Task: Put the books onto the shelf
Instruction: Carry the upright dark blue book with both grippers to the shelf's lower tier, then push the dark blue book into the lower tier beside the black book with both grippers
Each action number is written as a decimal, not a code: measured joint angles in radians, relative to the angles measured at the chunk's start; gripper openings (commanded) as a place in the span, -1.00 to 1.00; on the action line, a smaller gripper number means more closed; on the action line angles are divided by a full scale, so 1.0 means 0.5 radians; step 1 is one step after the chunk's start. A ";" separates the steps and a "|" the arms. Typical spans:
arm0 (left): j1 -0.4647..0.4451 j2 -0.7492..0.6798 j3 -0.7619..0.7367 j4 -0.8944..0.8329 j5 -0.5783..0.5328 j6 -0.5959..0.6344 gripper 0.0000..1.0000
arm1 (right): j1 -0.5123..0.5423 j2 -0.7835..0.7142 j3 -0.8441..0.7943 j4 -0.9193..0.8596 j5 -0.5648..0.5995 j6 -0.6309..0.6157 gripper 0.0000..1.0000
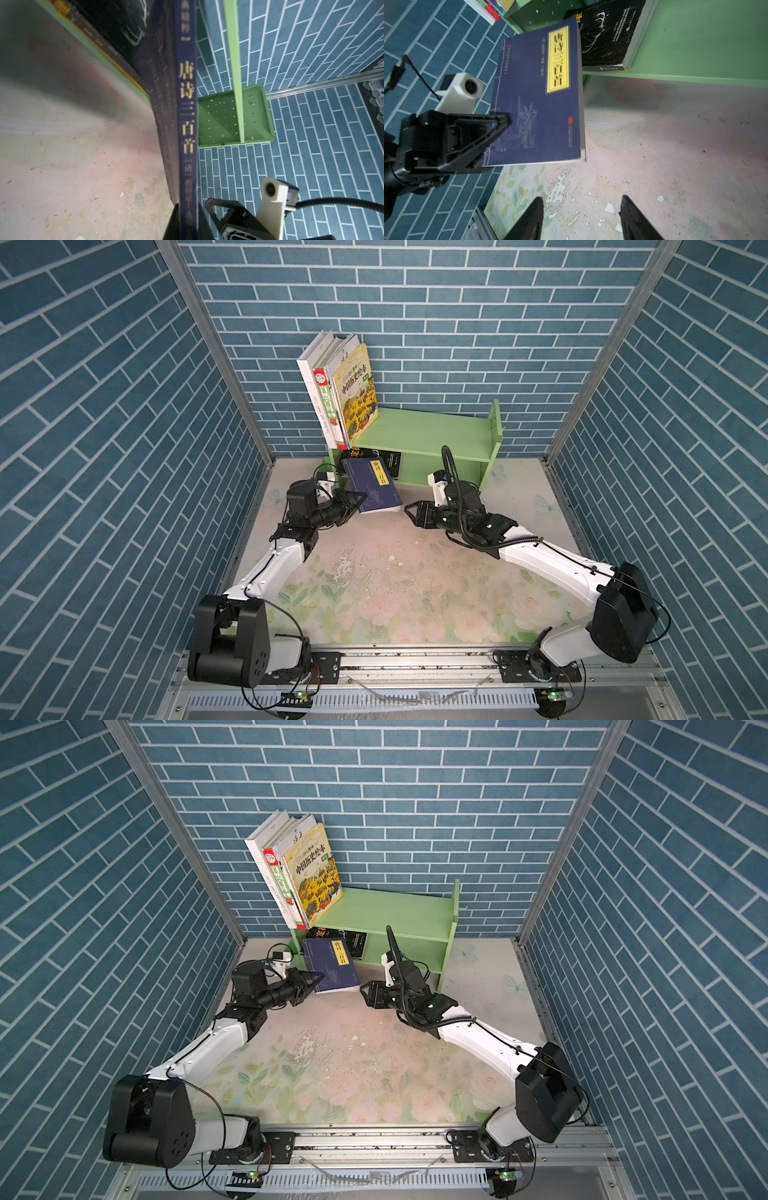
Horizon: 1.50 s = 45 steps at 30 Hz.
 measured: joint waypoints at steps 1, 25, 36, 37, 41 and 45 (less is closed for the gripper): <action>0.000 0.024 0.026 0.033 0.000 -0.021 -0.96 | 0.000 0.000 -0.002 0.001 0.002 0.000 0.20; -0.325 0.685 0.299 0.708 -1.035 -0.367 -0.96 | -0.050 0.307 0.263 0.322 0.179 0.156 0.20; -0.456 1.073 0.474 1.112 -1.539 -0.372 -0.96 | -0.160 0.490 0.533 0.368 0.158 0.209 0.20; -0.464 1.102 0.479 1.138 -1.579 -0.378 -0.95 | -0.160 0.498 0.533 0.368 0.154 0.212 0.20; -0.507 1.213 0.518 1.228 -1.728 -0.397 -0.94 | -0.160 0.510 0.520 0.369 0.139 0.250 0.20; -0.581 1.244 0.534 1.270 -1.911 -0.396 -0.94 | -0.160 0.510 0.503 0.365 0.126 0.262 0.20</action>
